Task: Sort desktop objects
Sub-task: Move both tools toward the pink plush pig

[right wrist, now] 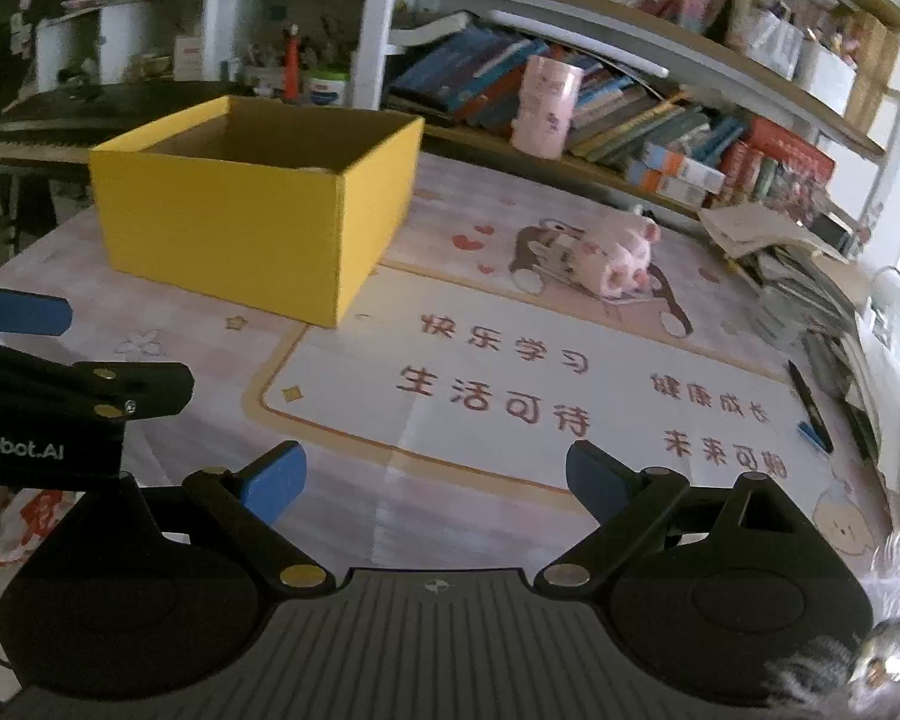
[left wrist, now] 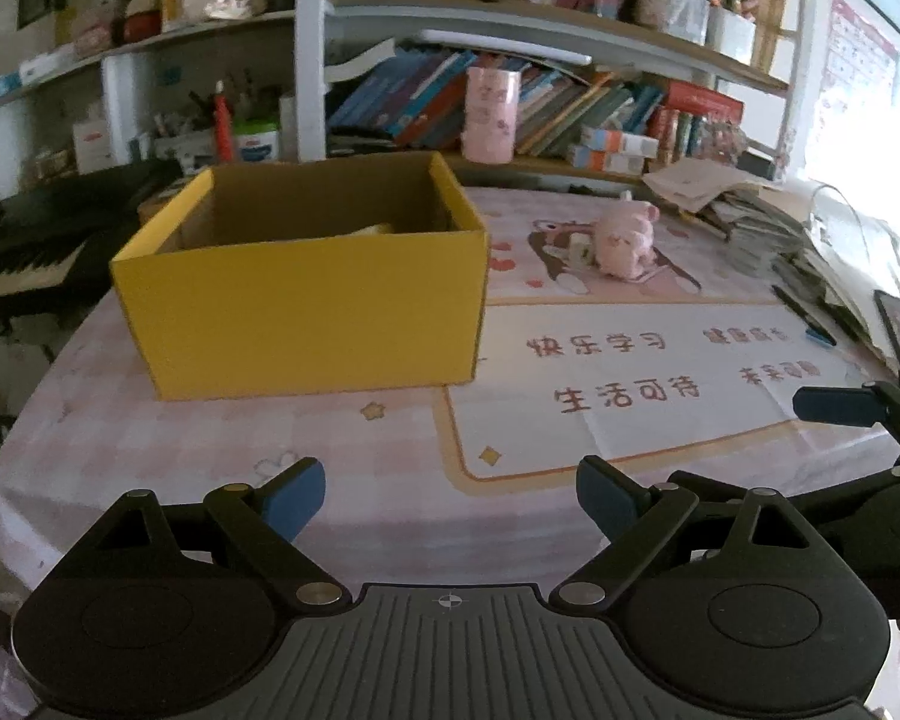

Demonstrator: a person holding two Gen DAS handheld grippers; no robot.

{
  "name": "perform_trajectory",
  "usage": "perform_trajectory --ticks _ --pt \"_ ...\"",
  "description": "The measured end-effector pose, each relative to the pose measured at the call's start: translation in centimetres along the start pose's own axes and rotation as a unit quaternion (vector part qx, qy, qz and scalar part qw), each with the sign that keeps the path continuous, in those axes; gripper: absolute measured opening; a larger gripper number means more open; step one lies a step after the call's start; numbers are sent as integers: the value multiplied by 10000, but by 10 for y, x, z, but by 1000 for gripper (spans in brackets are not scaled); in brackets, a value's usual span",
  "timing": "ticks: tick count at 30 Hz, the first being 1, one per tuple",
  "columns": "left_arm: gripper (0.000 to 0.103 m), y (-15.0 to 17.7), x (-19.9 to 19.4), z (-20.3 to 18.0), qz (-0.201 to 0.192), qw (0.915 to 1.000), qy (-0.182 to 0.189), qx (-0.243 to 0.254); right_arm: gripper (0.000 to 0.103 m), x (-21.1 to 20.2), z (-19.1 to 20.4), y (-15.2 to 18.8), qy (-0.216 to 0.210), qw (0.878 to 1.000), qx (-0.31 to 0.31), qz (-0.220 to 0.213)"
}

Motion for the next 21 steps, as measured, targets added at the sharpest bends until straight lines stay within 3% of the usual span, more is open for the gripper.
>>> perform_trajectory --ticks 21 --pt "93 -23 23 -82 -28 9970 567 521 94 -14 -79 17 539 9972 515 113"
Point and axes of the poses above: each gripper's, at about its wrist camera, not at the fingertips, and x roughly the way its jaws point, z to its left, y to its underside, the point moved 6 cm from there along x, roughly the way its jaws point, and after that the axes turned 11 degrees about -y, right-handed, at the moved point
